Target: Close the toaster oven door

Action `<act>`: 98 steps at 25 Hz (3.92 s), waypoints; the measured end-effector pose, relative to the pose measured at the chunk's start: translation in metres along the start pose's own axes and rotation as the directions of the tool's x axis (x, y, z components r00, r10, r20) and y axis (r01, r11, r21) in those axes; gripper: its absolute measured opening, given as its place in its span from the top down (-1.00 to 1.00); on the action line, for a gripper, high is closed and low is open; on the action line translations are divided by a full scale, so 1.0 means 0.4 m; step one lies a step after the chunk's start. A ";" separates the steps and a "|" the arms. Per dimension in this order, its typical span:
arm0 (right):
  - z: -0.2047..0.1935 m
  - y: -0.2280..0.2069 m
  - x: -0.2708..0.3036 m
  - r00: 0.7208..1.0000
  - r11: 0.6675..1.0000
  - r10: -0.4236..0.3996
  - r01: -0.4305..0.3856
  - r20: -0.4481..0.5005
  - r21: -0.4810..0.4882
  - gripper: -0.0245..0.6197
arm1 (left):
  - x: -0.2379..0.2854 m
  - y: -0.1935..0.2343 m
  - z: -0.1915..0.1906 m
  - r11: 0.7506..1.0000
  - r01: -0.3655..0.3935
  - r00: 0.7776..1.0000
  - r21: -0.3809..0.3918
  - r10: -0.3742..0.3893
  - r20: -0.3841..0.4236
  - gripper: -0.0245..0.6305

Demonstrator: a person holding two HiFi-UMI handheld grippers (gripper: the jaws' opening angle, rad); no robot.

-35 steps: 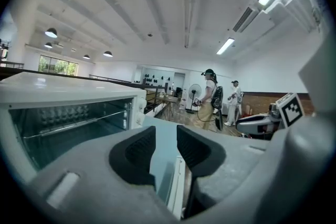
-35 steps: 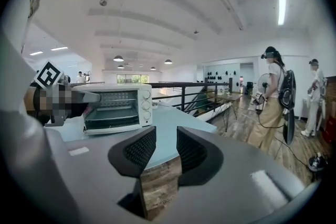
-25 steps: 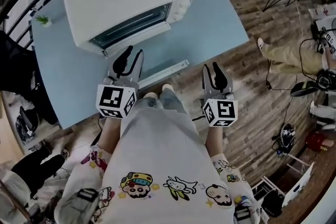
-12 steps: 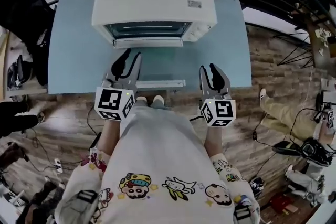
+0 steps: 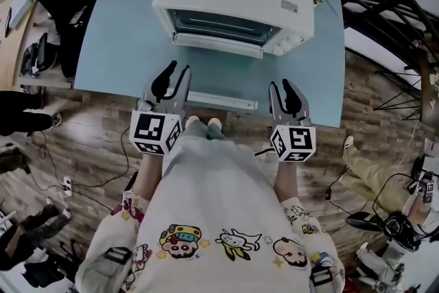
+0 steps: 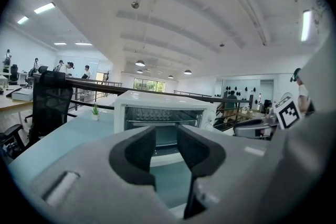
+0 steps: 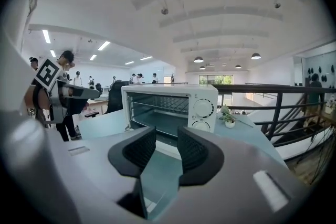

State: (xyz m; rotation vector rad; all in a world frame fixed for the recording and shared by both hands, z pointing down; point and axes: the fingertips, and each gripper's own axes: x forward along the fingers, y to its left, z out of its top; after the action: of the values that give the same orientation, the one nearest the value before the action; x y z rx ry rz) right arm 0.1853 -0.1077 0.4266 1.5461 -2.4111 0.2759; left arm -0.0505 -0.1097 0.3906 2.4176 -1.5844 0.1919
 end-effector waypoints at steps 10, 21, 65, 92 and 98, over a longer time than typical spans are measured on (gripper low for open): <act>-0.015 0.076 -0.003 0.999 1.000 0.023 -0.023 -0.024 -0.004 0.52 | -0.064 0.040 -0.029 1.000 -0.016 1.000 -0.014 0.016 -0.009 0.56; -0.011 0.131 0.020 0.998 0.998 0.065 -0.066 -0.026 -0.021 0.52 | -0.095 0.078 -0.097 0.998 -0.049 0.998 -0.041 0.047 -0.052 0.56; -0.084 0.168 -0.004 0.996 0.999 0.034 -0.033 -0.085 0.017 0.52 | -0.113 0.134 -0.559 0.990 -0.078 0.911 -0.121 0.022 -0.411 0.45; -0.158 0.205 -0.016 0.986 0.999 0.030 -0.028 -0.164 0.019 0.52 | -0.040 0.148 -0.603 0.991 -0.029 0.910 -0.133 -0.030 -0.415 0.62; -0.162 0.193 -0.023 0.987 0.999 0.027 -0.023 -0.160 0.027 0.52 | -0.039 0.146 -0.600 0.992 -0.034 0.908 -0.121 -0.020 -0.418 0.65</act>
State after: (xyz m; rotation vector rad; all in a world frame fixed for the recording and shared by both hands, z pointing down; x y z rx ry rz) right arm 0.1263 -0.0484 0.4838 1.4455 -2.3122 0.4200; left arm -0.1046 -0.0523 0.6253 2.0938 -1.3627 0.5545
